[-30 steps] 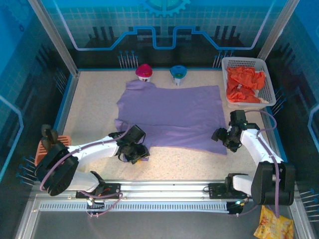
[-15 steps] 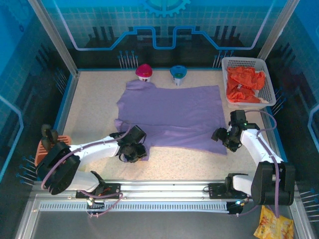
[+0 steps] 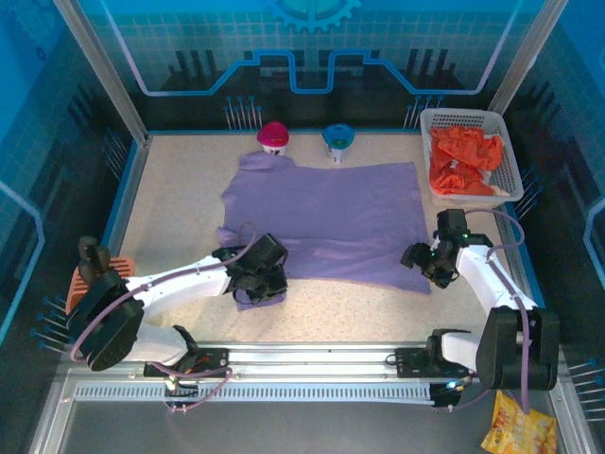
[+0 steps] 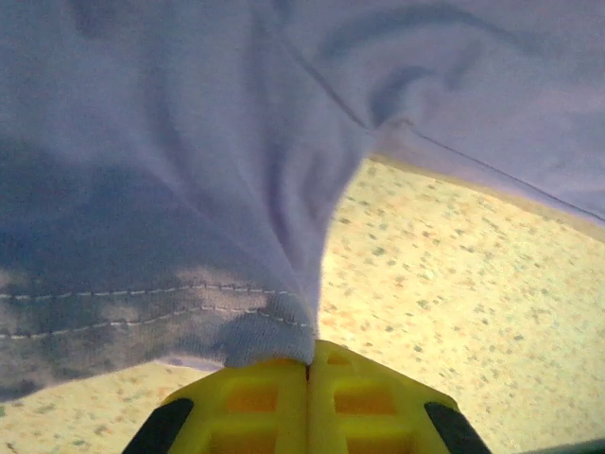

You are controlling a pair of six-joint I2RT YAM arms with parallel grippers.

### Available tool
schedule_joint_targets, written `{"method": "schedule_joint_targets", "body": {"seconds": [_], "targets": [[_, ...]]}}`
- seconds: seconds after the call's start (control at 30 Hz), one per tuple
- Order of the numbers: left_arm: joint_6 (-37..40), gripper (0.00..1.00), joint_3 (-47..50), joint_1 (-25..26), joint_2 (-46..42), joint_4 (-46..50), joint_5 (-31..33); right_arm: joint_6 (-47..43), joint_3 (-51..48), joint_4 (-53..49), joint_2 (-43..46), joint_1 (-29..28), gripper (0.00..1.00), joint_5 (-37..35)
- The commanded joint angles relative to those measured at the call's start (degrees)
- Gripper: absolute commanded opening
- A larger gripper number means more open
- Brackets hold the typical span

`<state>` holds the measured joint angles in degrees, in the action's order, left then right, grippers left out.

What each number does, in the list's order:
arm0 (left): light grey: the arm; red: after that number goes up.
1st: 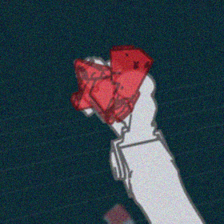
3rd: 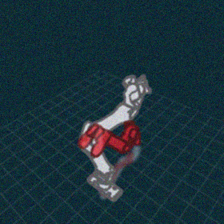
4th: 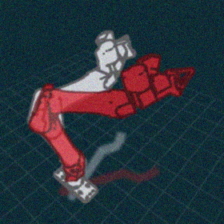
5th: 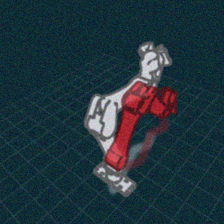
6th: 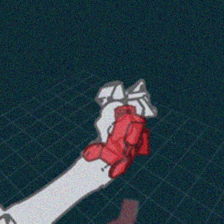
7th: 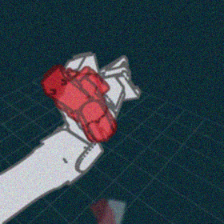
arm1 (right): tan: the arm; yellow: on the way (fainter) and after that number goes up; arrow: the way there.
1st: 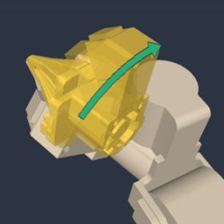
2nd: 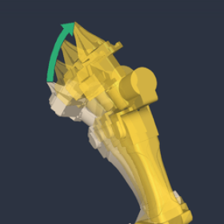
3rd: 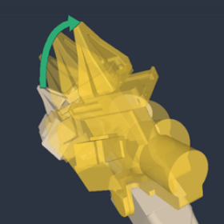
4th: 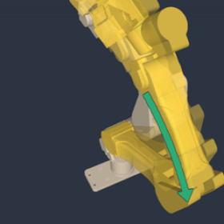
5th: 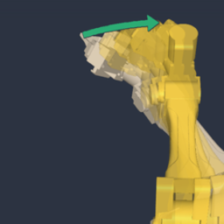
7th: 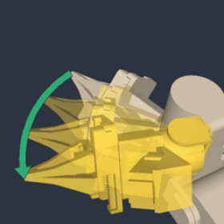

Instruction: Fold and stack the t-shirts

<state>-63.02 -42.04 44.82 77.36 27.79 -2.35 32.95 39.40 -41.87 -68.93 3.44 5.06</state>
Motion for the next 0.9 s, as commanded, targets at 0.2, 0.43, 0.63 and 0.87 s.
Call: {"method": "schedule_joint_targets", "body": {"seconds": [0.2, 0.43, 0.63, 0.87], "targets": [[-0.56, 0.00, -5.74, 6.04, 6.58, 1.65, 2.39, -0.87, 0.04, 0.47, -0.72, 0.86, 0.74, 1.22], [4.25, 0.03, -14.31, 9.82, 16.31, 5.90, 3.92, -1.11, -0.09, 0.89, -1.12, 0.92, 0.74, 1.27], [5.98, 0.33, -16.37, 10.47, 18.44, 6.00, 2.44, -1.33, 0.42, 0.32, -0.87, 1.12, 0.74, 1.12], [9.24, 0.76, -15.20, 10.38, 8.22, 12.91, 0.54, -1.70, 0.41, -0.14, -0.32, 1.56, 0.74, 1.01]]}}
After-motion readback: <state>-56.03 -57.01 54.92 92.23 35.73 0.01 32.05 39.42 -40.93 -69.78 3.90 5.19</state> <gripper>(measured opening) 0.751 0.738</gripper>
